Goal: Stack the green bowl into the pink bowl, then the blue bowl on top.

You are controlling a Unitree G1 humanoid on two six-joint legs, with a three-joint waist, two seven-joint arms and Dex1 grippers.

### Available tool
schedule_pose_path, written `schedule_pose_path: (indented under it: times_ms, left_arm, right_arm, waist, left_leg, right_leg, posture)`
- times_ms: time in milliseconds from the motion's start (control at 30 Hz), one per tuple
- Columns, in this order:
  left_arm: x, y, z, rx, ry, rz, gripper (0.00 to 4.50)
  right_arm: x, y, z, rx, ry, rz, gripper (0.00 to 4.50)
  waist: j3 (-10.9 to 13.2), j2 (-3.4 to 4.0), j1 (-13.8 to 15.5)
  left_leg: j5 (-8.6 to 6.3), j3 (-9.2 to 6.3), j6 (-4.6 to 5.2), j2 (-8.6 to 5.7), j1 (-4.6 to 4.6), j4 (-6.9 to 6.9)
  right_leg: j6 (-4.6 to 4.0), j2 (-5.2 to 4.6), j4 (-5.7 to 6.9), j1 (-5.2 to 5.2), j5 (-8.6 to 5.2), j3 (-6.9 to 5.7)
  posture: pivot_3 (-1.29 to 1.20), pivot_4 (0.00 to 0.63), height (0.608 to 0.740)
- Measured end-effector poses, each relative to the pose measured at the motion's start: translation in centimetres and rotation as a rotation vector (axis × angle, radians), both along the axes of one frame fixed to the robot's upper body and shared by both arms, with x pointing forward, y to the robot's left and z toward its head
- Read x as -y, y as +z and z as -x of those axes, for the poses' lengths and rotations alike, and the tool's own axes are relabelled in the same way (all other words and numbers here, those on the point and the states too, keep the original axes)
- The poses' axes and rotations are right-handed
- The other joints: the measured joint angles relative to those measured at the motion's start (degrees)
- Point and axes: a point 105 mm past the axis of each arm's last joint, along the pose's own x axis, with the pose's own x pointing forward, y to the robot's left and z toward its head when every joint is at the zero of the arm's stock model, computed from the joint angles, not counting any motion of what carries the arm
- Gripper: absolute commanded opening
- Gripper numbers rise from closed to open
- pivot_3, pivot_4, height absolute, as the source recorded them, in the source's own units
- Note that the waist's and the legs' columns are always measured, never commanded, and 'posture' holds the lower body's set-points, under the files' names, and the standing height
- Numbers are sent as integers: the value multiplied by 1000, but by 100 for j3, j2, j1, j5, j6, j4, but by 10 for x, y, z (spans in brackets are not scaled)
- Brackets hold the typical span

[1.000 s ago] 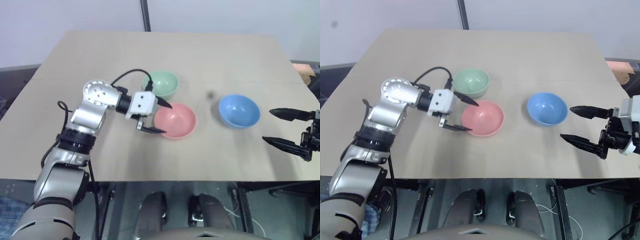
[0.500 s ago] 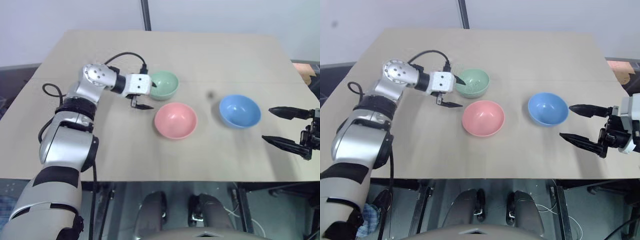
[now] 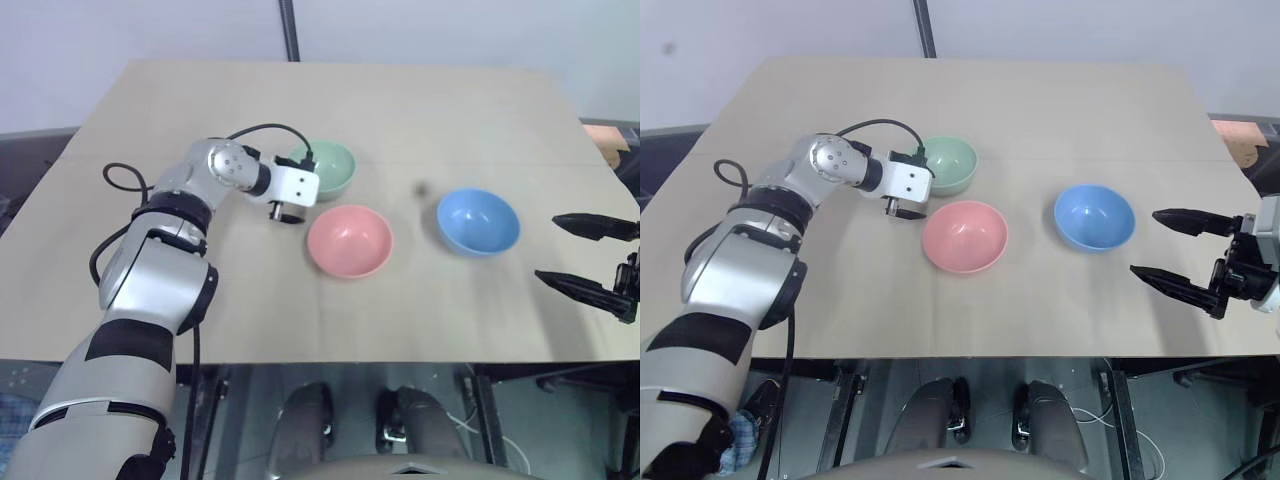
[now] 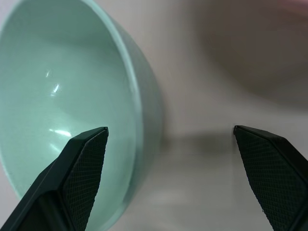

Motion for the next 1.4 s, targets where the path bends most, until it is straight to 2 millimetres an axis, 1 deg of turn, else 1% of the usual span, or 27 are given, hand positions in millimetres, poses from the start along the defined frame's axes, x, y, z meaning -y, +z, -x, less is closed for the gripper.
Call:
schedule_pose_path:
  times_ms: [33,100,167,200,233,333,500,633,700,833,900,967,1033,1067,1133,1233,1300,1367,1400]
  left_arm:
    - [0,-1,0,4,2,-3,3596]
    - [0,-4,0,-3,6,-4,2804]
    - [2,-4,0,-5,4,-2,2323]
    - [2,-4,0,-4,2,-1,1709]
    - [3,-5,-1,-3,1,-1,1400]
    - [3,-5,0,-2,-1,-5,51]
    - [3,-4,-1,9,-2,-2,51]
    - [-3,0,-6,70,23,-6,51]
    - [-2,3,-8,89,28,7,51]
    - [19,31,-9,110,-14,141,51]
    - [39,44,0,58,-102,240,51]
    - [55,48,11,-2,-197,276,51]
    - [65,52,24,-56,-302,269,51]
    - [67,52,29,-74,-339,259,51]
    - [70,52,40,-111,-419,236,51]
    - [71,48,54,-166,-493,219,51]
    - [65,45,63,-205,-515,182,51]
    - [58,44,68,-221,-512,144,51]
    - [49,44,72,-230,-502,103,51]
  right_arm:
    - [-1,0,0,2,3,2,4500]
    - [0,1,1,4,0,3,4500]
    - [0,1,1,4,-1,3,4500]
    - [0,1,1,4,-2,3,4500]
    - [0,1,1,3,-2,3,4500]
    - [0,0,1,1,-4,3,4500]
    - [0,0,1,1,-4,3,4500]
    - [0,0,1,0,-2,4,4500]
    - [0,0,1,-1,0,7,4500]
    - [-2,2,-1,8,6,9,4500]
    - [-2,2,-1,8,5,10,4500]
    - [-2,2,-1,8,6,10,4500]
    - [-2,2,-1,9,6,11,4500]
    - [-2,2,-1,8,6,11,4500]
    - [-1,2,-1,8,5,12,4500]
    - [-1,1,-1,6,5,12,4500]
    - [-2,0,0,3,5,12,4500]
    - [-2,0,0,2,5,9,4500]
    - [-2,-1,0,1,5,8,4500]
  waist:
    - [0,0,1]
    - [0,0,0]
    - [0,0,0]
    - [0,0,0]
    - [0,0,0]
    - [0,0,-2]
    - [0,0,0]
    - [0,0,-5]
    - [1,-1,-1]
    - [3,-4,17]
    - [2,-4,16]
    - [3,-4,5]
    - [3,-3,-9]
    - [3,-2,-27]
    - [2,-1,-36]
    - [3,0,-34]
    - [3,0,-39]
    - [3,0,-37]
    - [3,1,-42]
  left_leg:
    - [-1,0,1,0,0,0]
    - [-3,0,4,0,0,0]
    - [-2,0,3,0,0,0]
    - [-2,0,3,0,0,0]
    - [-2,0,3,0,0,0]
    - [-1,0,2,0,0,0]
    - [2,0,-3,0,0,0]
    - [2,0,-3,0,0,0]
    - [2,0,-4,0,0,0]
    - [5,-9,-8,0,-11,12]
    - [5,-9,-8,-1,-15,18]
    - [5,-9,-8,0,-18,24]
    - [5,-9,-9,1,-17,30]
    - [6,-7,-9,2,-14,31]
    - [6,-7,-10,3,-9,35]
    - [5,-8,-9,6,-7,51]
    - [4,-8,-7,8,-7,60]
    - [0,-9,0,8,-7,65]
    - [-5,-8,8,8,-4,64]
  right_leg:
    - [0,0,1,0,0,0]
    - [0,0,0,0,0,-1]
    - [0,0,0,0,0,-1]
    - [0,0,0,0,0,-1]
    - [0,0,0,0,0,-1]
    - [0,0,1,0,0,-1]
    - [0,0,1,0,0,-1]
    - [0,0,1,0,0,-1]
    - [0,0,1,0,0,-1]
    - [0,-2,0,-1,0,-12]
    - [0,-3,0,0,0,-14]
    - [0,-1,1,-1,0,-16]
    - [0,1,6,-1,0,-15]
    - [0,4,9,-1,0,-12]
    - [-1,5,23,-1,0,-9]
    - [-2,3,42,-1,-1,-6]
    - [-2,2,51,-1,-1,-2]
    - [-2,1,57,-1,-1,-1]
    - [-3,1,60,-1,-1,2]
  posture:
    - [0,150,740]
    - [0,150,740]
    - [0,150,740]
    - [0,150,740]
    - [0,150,740]
    - [0,150,740]
    - [0,150,740]
    - [0,150,740]
    - [0,150,740]
    - [0,150,740]
    - [0,150,740]
    - [0,150,740]
    - [0,150,740]
    - [0,150,740]
    - [0,150,740]
    - [0,150,740]
    - [0,150,740]
    - [0,150,740]
    - [0,150,740]
